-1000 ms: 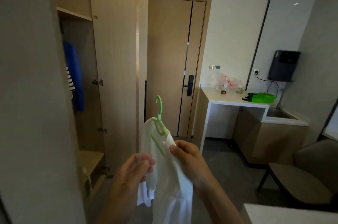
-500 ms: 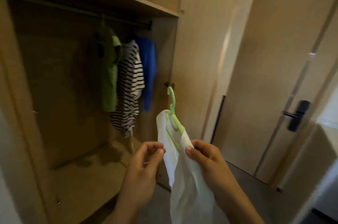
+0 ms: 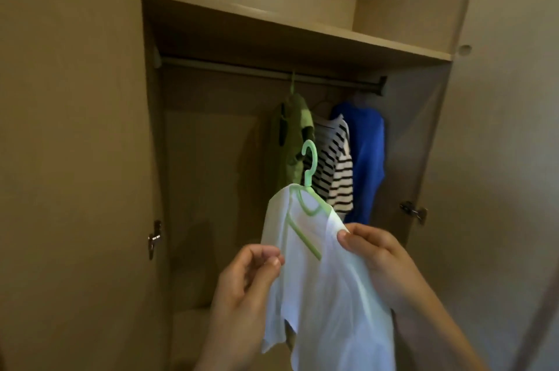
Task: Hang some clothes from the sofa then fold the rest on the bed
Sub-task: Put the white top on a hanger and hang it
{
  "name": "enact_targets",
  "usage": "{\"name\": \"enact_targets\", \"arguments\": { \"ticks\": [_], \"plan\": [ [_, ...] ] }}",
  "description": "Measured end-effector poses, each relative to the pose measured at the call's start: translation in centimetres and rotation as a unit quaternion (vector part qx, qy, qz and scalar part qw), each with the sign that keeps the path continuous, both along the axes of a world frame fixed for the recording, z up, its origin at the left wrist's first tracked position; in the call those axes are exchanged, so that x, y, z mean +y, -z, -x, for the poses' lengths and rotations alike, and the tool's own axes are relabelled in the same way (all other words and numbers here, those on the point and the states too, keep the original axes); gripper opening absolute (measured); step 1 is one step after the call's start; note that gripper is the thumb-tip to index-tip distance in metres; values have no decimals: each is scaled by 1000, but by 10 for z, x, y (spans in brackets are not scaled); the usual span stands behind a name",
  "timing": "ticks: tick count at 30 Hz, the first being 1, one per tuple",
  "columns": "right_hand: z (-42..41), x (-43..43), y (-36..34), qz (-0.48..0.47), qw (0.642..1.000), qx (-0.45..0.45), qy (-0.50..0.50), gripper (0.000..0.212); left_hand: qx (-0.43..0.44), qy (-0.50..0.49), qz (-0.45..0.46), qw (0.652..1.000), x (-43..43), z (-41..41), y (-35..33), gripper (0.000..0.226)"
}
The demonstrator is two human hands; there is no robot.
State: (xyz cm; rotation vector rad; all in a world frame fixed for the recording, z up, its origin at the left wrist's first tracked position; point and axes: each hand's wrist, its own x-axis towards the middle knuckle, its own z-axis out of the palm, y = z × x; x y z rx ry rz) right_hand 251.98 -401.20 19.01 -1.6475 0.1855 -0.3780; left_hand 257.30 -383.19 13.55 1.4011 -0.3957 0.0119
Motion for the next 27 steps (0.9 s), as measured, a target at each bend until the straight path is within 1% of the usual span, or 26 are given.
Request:
{"name": "enact_targets", "arguments": {
  "ticks": [1, 3, 4, 8, 13, 17, 20, 27],
  "plan": [
    [-18, -4, -9, -6, 1000, -3, -7, 43, -8, -9, 0, 1000, -3, -12, -5, 10],
    [-55, -11, -30, -17, 1000, -1, -18, 28, -12, -33, 5, 999, -10, -35, -19, 9],
    [-77, -15, -42, -22, 1000, 0, -21, 25, -18, -48, 10, 999, -15, -49, -27, 9],
    [-153, -24, -89, -39, 998, -7, -43, 29, -24, -76, 2, 997, -30, -93, -51, 12],
    [-257, -38, -144, -40, 996, -39, -65, 26, -32, -122, -1, 992, -45, -147, -83, 13],
    [-333, -45, -176, -46, 995, -52, -77, 37, -55, -155, -5, 986, -57, -175, -109, 14],
    [-377, -45, -188, -45, 993, -55, -89, 42, -63, -164, -19, 984, -64, -188, -118, 14],
    [-427, -47, -194, -35, 995, -52, -81, 30, -40, -197, -19, 979, -77, -205, -120, 12]
  ]
}}
